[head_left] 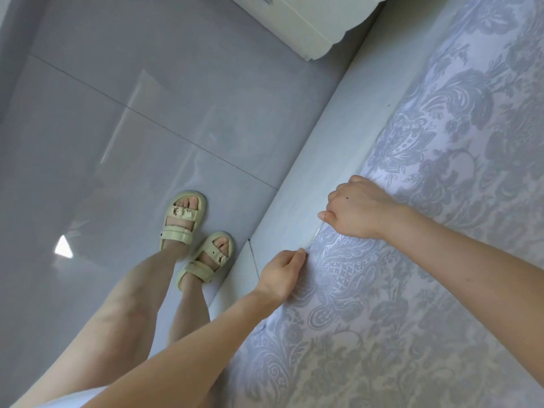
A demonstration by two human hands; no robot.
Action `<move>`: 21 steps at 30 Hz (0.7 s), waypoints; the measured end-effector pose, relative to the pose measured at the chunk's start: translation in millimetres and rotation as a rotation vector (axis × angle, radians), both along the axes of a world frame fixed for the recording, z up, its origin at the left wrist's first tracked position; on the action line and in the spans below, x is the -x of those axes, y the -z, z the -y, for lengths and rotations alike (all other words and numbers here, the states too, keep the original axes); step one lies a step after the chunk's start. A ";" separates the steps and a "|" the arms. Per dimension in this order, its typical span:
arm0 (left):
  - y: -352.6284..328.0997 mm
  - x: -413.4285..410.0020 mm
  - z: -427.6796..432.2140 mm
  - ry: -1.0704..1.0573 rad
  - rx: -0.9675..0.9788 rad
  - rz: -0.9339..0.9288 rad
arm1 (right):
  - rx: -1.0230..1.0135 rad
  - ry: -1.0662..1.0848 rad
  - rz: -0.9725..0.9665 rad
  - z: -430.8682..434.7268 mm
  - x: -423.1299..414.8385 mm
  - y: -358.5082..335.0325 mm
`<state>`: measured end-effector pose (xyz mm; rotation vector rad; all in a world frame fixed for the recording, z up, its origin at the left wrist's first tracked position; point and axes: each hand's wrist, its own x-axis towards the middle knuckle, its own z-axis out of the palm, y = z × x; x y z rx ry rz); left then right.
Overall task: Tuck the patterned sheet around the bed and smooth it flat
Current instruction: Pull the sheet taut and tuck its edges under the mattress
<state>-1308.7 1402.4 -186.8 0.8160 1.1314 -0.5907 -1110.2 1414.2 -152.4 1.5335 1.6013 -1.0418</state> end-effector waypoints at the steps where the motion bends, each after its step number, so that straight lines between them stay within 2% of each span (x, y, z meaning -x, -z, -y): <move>1: -0.2 3.4 0.5 0.010 -0.013 0.009 | 0.007 0.018 -0.016 0.3 1.9 3.7; 5: 2.5 20.0 11.7 0.045 -0.029 0.027 | 0.023 0.106 -0.072 14.8 20.1 7.3; 10: 11.4 25.3 23.0 -0.035 0.114 -0.018 | 0.089 0.164 -0.054 19.3 43.9 5.5; 14: 10.8 14.8 34.6 0.026 0.304 -0.010 | 0.164 0.118 -0.020 13.4 48.6 -5.8; 18: 5.3 8.9 43.8 0.010 0.494 0.017 | 0.331 -0.052 0.054 12.8 56.4 -6.8; 21: 9.5 12.1 44.7 0.046 0.532 0.025 | 0.446 -0.073 0.086 10.4 59.6 0.4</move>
